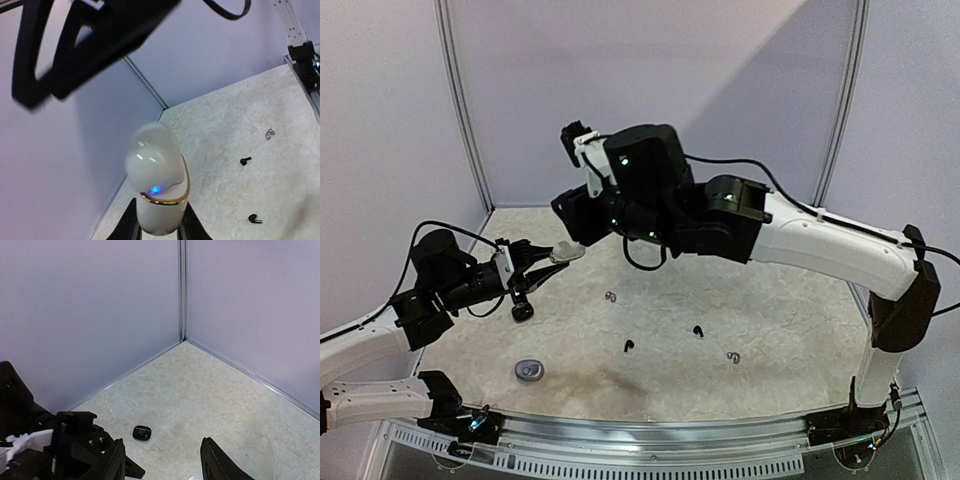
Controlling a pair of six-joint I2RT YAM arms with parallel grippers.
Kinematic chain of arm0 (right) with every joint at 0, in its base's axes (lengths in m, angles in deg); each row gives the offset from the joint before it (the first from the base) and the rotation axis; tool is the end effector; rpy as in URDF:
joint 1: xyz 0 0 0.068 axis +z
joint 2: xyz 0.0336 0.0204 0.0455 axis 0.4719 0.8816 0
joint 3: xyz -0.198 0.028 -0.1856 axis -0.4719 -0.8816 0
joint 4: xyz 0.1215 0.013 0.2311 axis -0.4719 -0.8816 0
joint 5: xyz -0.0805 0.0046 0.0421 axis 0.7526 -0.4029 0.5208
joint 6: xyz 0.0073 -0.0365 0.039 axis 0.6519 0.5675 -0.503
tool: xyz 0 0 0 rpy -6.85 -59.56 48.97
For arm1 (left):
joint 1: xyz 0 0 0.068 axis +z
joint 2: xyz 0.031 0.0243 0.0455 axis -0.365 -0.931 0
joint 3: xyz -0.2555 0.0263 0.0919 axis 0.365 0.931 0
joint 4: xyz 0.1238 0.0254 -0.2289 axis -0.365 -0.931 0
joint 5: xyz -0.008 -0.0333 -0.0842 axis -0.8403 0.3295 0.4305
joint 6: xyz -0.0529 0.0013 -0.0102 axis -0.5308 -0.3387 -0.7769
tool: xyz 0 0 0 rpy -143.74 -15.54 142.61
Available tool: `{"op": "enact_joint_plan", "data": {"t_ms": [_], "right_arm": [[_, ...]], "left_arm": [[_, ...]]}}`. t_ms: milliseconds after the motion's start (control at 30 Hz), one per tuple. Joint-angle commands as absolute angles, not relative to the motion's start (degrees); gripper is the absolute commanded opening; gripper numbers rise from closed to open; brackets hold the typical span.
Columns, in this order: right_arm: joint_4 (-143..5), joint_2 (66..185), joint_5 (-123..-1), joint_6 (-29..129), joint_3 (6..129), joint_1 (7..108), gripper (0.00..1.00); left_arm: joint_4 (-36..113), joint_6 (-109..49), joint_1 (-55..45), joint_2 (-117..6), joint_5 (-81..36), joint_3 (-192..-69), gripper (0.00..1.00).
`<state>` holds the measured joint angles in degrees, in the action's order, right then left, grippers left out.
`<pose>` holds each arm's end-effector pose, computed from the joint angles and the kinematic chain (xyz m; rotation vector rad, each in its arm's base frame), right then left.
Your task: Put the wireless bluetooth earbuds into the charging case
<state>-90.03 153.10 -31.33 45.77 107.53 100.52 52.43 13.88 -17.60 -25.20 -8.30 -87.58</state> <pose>0.1472 0.4179 0.4274 -0.6868 1.7202 0.6766 0.1423 -0.1325 0.2885 1.1570 1.1001 -0.4052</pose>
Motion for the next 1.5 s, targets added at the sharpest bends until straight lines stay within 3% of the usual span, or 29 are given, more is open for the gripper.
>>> {"op": "enact_joint_plan", "data": {"t_ms": [0, 300, 600, 767, 967, 1067, 1233, 1467], "right_arm": [[-96.31, 156.79, -30.73, 42.20, 107.12, 100.27, 0.51], [-93.70, 150.10, -27.40, 35.80, 95.18, 100.09, 0.52], [-103.00, 141.55, -22.07, 28.16, 87.07, 90.85, 0.56], [-101.38, 131.58, -23.74, 21.85, 71.33, 84.10, 0.57], [-95.21, 123.84, -27.31, 20.25, 59.40, 78.83, 0.57], [-94.79, 124.91, -30.17, 20.55, 58.97, 76.74, 0.58], [-94.95, 130.73, -35.54, 23.25, 63.51, 72.70, 0.58], [-99.38, 141.80, -39.18, 27.29, 75.57, 70.54, 0.58]], "left_arm": [[49.77, 21.06, -17.97, -26.54, -8.45, -90.32, 0.00], [46.16, 11.90, -18.01, -28.40, -5.80, -92.06, 0.00], [33.49, -16.76, -16.28, -36.88, -3.87, -99.44, 0.00], [24.25, -28.50, -12.55, -46.67, -0.45, -106.64, 0.00], [6.81, -30.14, -3.61, -64.25, 2.70, -122.24, 0.00], [3.95, -30.59, 1.77, -74.99, 7.44, -129.70, 0.00], [-14.67, -29.50, 8.27, -100.10, 11.98, -153.86, 0.00], [-0.10, -40.80, 11.04, -107.34, 15.00, -155.60, 0.00]]}}
